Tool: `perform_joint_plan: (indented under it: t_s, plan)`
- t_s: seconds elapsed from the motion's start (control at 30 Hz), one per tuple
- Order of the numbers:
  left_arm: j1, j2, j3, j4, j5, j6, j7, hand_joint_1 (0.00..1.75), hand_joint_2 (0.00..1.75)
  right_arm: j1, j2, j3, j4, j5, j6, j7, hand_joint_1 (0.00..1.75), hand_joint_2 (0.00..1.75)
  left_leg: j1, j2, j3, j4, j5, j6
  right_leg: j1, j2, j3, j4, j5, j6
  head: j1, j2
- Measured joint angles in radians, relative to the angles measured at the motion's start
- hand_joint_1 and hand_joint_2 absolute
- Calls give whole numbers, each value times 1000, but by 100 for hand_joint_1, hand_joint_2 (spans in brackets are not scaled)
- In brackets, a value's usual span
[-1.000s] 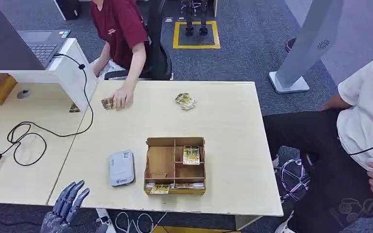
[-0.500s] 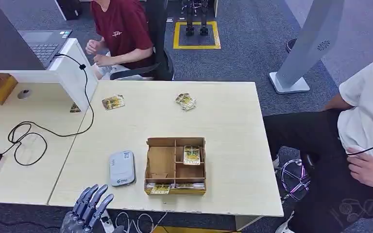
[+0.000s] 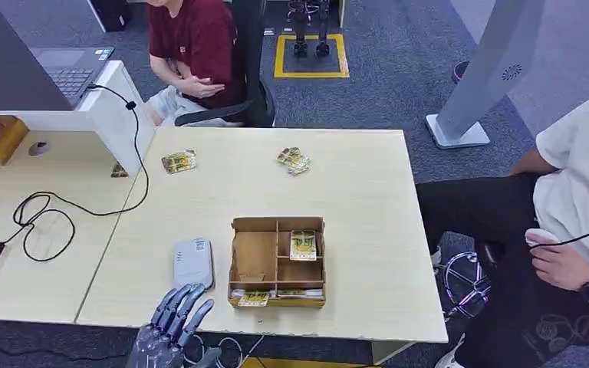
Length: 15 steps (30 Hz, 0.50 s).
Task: Pass the card to the sensor for recognition and then transmit it.
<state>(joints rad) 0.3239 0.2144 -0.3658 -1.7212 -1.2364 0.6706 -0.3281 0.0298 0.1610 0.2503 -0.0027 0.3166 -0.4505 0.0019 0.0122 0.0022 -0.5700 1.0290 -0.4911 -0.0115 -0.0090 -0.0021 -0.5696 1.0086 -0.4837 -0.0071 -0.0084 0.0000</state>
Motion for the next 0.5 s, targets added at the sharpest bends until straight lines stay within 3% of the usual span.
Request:
perform_joint_plan:
  t_s: [0.17,0.5]
  plan:
    - [-18,-17,-22,28,3,0,11,0,175,0,0,0,0,0,0,0,0,0,0,0,0,0,0,0,0,0,0,0,0,0,0,0]
    - [-70,-94,-70,127,-32,0,75,0,175,-2,0,1,0,2,3,0,0,0,0,0,0,0,0,0,0,0,0,0,0,0,0,0]
